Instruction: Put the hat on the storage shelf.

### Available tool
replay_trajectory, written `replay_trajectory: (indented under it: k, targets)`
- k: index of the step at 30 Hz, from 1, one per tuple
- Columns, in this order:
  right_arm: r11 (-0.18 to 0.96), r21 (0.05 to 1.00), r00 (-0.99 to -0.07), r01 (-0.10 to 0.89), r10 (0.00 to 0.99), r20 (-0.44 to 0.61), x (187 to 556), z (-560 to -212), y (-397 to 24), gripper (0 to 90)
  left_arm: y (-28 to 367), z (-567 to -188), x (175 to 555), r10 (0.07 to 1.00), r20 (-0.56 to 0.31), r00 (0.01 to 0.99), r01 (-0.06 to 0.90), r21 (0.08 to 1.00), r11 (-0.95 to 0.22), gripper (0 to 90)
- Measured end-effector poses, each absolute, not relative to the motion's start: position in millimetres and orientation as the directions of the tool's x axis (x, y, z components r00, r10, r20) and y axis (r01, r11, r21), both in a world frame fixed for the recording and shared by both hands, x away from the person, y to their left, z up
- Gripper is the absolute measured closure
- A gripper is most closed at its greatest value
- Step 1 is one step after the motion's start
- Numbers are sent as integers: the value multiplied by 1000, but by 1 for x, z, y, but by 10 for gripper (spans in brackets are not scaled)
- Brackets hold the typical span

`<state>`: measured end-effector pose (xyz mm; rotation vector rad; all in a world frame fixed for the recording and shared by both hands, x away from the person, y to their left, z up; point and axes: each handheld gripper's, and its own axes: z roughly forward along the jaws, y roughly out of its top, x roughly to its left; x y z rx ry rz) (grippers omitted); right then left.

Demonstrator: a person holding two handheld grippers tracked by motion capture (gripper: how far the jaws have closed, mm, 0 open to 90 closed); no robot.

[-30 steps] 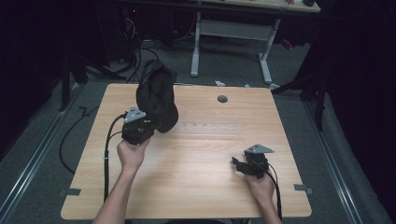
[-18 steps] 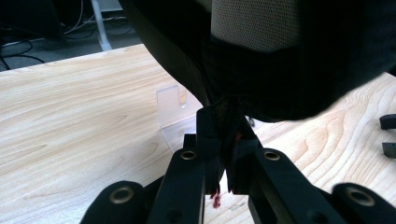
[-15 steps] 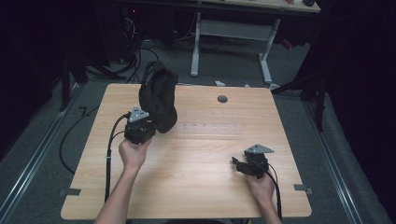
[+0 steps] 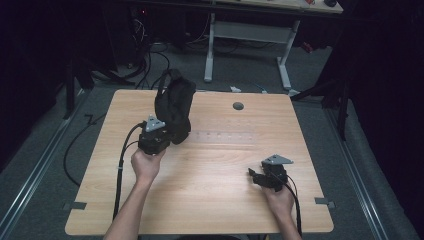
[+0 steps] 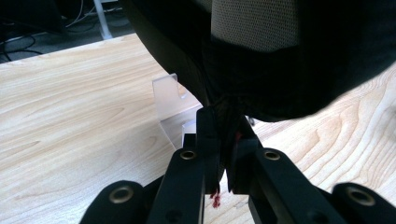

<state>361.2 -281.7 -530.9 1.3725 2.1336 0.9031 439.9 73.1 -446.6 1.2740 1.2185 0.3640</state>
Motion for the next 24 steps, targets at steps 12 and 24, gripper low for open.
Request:
replay_trajectory:
  k: [12, 24]
  targets:
    - [294, 726, -408, 621, 913, -20, 361, -531, -282, 374, 70, -457, 441, 783, -489, 385, 409, 851, 330, 852]
    - [295, 726, -410, 621, 912, -20, 361, -531, -282, 370, 71, -457, 440, 778, -497, 385, 415, 846, 336, 745]
